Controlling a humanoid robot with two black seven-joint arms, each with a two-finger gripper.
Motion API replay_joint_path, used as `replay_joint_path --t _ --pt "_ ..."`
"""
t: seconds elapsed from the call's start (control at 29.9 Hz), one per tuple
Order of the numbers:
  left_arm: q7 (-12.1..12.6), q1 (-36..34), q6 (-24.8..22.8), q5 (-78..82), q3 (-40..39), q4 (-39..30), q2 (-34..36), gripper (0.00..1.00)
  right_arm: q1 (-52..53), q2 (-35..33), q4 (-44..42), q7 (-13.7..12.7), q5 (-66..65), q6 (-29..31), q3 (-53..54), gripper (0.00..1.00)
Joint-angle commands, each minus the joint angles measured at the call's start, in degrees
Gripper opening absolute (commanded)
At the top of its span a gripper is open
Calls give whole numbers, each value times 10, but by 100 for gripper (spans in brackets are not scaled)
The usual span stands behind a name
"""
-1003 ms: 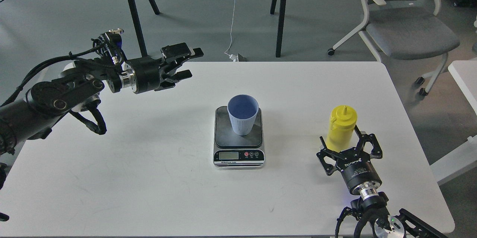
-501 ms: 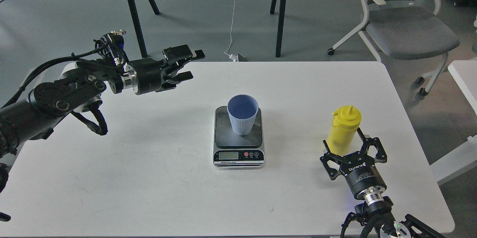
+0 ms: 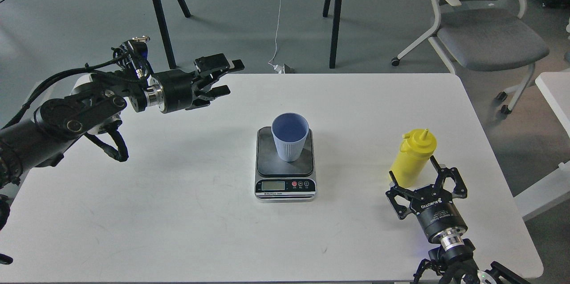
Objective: Pour seasoning into cup on scale with both arms
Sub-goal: 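Open the right gripper and release the yellow bottle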
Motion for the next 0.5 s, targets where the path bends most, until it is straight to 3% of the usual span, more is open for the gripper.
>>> replay_joint_path --t 0.0,0.47 --pt "0 0 0 0 0 0 0 99 -6 -6 9 0 0 0 1 99" --pt "0 -1 0 1 0 10 -7 99 -33 -12 32 -1 0 0 4 99"
